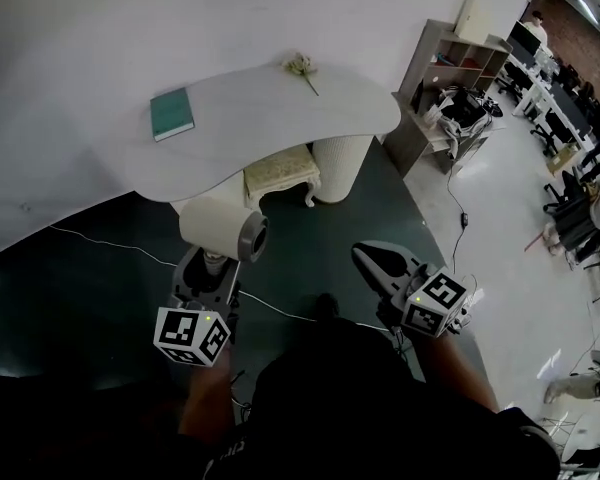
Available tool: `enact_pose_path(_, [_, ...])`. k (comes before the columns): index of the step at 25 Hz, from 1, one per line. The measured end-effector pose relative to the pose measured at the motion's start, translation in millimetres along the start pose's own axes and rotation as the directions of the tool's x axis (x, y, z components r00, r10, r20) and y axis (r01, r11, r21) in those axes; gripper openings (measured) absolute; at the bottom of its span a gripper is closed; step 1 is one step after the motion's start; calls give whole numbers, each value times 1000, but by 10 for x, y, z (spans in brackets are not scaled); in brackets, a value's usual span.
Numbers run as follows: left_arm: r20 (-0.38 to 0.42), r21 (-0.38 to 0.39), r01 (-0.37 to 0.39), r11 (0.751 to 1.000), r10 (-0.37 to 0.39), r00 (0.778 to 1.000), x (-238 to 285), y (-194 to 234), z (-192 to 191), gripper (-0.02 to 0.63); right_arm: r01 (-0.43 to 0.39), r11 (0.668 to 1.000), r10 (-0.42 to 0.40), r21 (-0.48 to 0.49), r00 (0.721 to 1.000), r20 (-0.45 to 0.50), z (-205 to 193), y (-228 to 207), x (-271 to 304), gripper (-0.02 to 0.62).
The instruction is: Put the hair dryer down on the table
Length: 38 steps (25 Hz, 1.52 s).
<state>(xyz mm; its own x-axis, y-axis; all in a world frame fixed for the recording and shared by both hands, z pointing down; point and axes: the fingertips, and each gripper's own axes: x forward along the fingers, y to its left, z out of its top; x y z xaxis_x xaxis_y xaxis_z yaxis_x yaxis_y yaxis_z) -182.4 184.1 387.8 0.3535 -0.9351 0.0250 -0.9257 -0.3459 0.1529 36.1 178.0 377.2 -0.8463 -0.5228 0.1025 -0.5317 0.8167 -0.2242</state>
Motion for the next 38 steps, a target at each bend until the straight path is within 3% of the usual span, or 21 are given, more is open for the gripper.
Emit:
enact_pose_path(8, [-9, 3, -56, 998, 56, 998, 685, 275, 21, 233, -41, 998, 41, 43, 999, 16, 67, -808, 483, 6])
enact_pose_path(19, [-37, 10, -116, 993, 117, 992, 2016, 569, 288, 233, -98, 991, 95, 90, 995, 32, 437, -2154, 1121, 5])
enact_pose_path(25, [-30, 37, -116, 993, 118, 993, 2656, 565, 416, 233, -94, 994, 92, 60, 995, 36, 636, -2786, 1198, 5])
enact_pose_path(32, [-21, 39, -85, 996, 86, 996, 3074, 539, 511, 233, -76, 996, 73, 51, 996, 52, 824, -3129, 1264, 6])
enact_pose_path(38, [-3, 21, -69, 997, 69, 998, 3383, 790, 479, 233, -55, 998, 53, 37, 998, 46, 896, -3328, 1498, 6])
